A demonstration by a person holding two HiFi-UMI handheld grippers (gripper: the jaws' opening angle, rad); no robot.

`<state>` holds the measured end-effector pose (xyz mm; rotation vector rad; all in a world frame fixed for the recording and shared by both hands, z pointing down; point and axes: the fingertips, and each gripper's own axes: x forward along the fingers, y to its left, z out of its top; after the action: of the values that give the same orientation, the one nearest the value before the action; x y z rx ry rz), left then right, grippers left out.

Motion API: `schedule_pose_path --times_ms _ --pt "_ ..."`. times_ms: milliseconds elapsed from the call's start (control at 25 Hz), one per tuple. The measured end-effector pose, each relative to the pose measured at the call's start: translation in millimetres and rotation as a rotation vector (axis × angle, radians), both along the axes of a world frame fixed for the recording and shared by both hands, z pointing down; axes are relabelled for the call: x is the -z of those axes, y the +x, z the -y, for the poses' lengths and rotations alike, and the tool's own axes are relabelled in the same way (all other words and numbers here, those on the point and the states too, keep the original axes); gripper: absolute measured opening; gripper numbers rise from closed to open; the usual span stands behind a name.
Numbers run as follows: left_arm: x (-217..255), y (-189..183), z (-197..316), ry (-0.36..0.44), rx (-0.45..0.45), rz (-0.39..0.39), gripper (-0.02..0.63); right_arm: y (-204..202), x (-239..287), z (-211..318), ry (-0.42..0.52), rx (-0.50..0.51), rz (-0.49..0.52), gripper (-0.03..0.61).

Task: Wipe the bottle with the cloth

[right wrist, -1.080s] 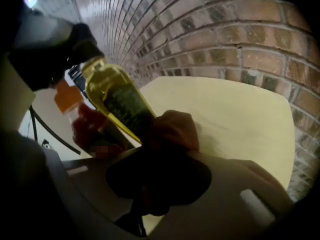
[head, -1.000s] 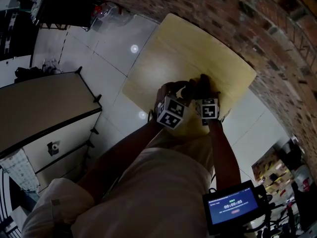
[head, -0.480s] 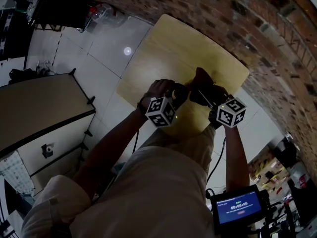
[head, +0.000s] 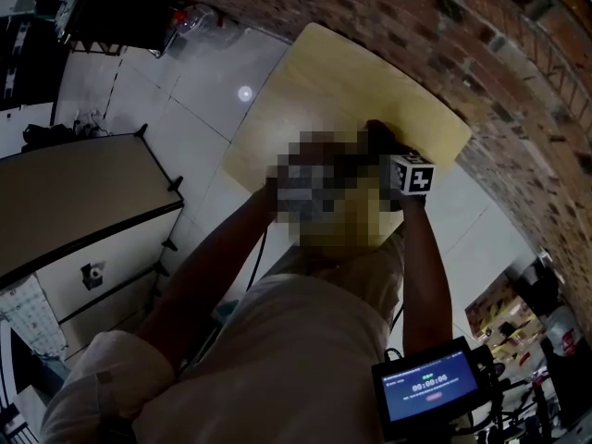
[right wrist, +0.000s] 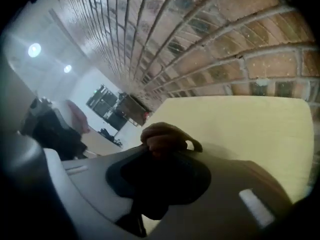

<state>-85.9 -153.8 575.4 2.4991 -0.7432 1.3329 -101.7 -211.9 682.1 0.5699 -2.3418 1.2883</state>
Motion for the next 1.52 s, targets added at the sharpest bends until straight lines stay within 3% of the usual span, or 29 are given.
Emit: schedule_pose_path --times_ms 160,240,400,600,720,880,1120,1280,1520 --pt "0 -10 1 -0.004 0.020 0.001 0.161 9 -57 -13 -0.014 0.096 -0.269 0.081" --pt "0 -12 1 0.003 0.016 0.015 0.161 17 -73 -21 0.008 0.130 -0.356 0.081" --pt "-1 -13 0 0.028 0.011 0.057 0.166 36 -65 -27 -0.063 -0.009 -0.283 0.083" --pt "4 -18 9 0.041 0.101 0.070 0.194 73 -44 -36 -0.130 -0.220 -0.155 0.084" --pt "16 -24 15 0.021 0.280 0.002 0.221 91 -37 -52 -0.132 -0.236 -0.137 0.084" --pt "17 -40 8 -0.113 0.602 -0.083 0.259 102 -34 -65 -0.133 -0.240 -0.146 0.084" --pt "9 -39 1 -0.220 0.848 -0.115 0.257 99 -12 -60 -0.098 -0.220 -0.116 0.084" --pt "-5 -46 -2 -0.245 0.890 -0.029 0.184 98 10 -49 -0.047 -0.204 -0.086 0.086" --pt "-2 -47 -12 -0.213 0.849 0.017 0.226 124 21 -33 -0.022 -0.252 -0.080 0.086"
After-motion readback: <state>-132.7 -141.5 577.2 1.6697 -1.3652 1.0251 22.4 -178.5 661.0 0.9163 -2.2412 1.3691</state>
